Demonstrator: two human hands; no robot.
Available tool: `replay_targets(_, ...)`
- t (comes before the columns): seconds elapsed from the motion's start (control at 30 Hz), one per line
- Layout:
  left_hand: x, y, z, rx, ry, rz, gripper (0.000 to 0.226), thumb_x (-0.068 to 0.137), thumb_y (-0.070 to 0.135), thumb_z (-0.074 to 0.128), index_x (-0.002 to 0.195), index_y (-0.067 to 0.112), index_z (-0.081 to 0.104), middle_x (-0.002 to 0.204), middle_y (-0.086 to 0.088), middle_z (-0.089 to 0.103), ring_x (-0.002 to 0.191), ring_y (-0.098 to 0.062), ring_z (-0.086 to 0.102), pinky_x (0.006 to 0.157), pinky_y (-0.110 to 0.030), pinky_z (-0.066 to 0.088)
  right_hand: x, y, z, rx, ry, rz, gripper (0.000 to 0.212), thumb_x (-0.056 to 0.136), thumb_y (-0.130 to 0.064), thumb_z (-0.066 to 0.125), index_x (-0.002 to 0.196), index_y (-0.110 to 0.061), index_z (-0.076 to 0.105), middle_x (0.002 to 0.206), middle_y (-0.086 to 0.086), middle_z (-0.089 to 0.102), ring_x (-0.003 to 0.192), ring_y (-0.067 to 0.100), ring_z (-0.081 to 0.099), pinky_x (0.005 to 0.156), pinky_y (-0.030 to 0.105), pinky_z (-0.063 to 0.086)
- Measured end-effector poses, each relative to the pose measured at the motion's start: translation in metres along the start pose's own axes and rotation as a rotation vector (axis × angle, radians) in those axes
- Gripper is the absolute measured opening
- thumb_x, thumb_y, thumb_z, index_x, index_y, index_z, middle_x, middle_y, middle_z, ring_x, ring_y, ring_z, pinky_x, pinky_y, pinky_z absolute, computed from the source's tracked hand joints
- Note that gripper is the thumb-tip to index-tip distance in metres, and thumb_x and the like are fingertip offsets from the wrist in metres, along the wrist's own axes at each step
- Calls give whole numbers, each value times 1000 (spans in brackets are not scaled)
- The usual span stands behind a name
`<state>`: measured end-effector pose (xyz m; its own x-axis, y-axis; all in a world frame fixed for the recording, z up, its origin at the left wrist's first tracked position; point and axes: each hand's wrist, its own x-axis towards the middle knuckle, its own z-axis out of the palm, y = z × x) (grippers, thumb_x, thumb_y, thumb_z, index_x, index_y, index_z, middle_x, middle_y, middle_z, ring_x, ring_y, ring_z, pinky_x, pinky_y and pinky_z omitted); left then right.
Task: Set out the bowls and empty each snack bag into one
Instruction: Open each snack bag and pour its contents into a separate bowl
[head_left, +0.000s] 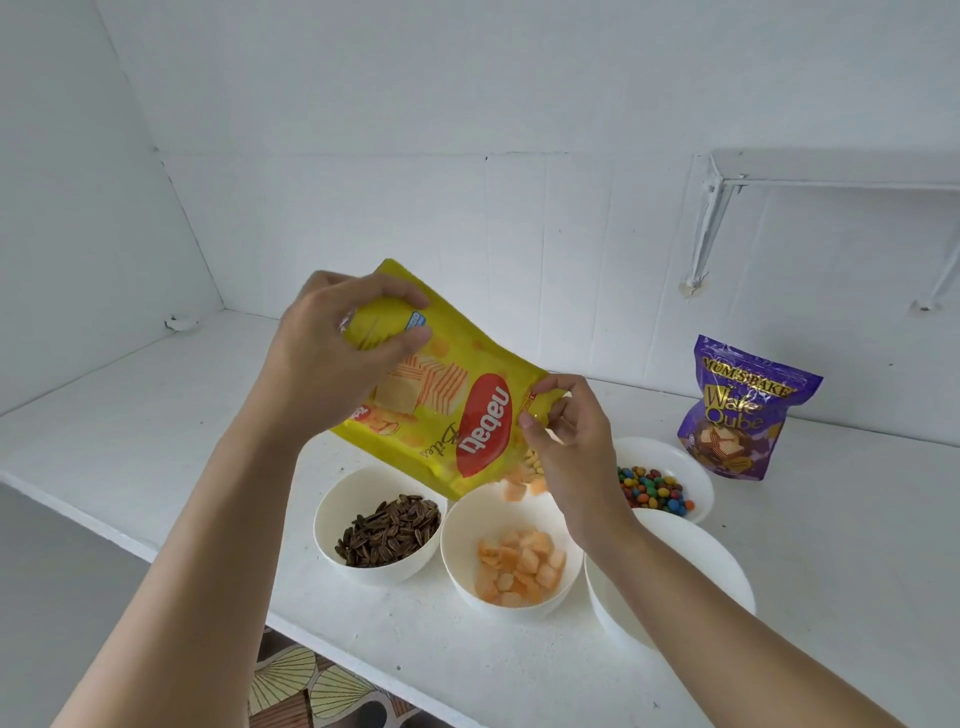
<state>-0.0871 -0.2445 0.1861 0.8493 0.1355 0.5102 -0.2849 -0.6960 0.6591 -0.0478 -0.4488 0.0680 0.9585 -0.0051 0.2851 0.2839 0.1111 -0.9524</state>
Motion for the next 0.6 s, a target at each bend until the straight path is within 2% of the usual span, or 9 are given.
replay_targets(0.07,5,9,-6,22,-4,35,20,86,42,78,103,50,72,112,14,52,111,-7,56,94,-38,54,3,-6,1,31,7,-20,27,95,1,63,99,-25,58,73,-15,54,81,5,62,71,26,57)
replay_targets(0.13,9,17,-11,42,5,66,20,86,42,78,104,50,72,114,9,53,111,-8,56,94,-37,53,6,-12,1,58,-1,-35,24,94,1,64,101,-22,58,68,-20,57,81,4,63,72,23,55)
replay_targets(0.33,17,31,-21,73,31,122,20,87,44,76,105,51,71,119,6,53,112,-9,54,87,-29,48,13,-26,1,105,-26,-61,22,93,-2,67,102,-20,60,74,-11,59,86,14,63,85,39,58)
replay_targets(0.43,18,31,-19,88,12,134,20,87,44,76,105,51,71,118,6,53,113,-8,53,88,-30,48,13,-22,-1,107,-18,-42,22,93,-1,66,102,-20,59,75,-9,59,85,13,62,84,38,57)
replay_targets(0.5,16,26,-14,96,-17,130,20,86,45,76,105,51,71,117,5,53,113,-10,52,90,-31,48,10,-14,-2,103,-11,-14,23,93,0,65,100,-21,58,79,-4,59,87,17,62,84,42,57)
replay_targets(0.6,12,15,-4,107,-90,112,26,85,48,76,109,54,67,114,6,52,107,-8,51,87,-22,42,6,4,-3,64,7,53,29,93,-1,65,94,-29,59,84,8,54,86,27,57,81,49,56)
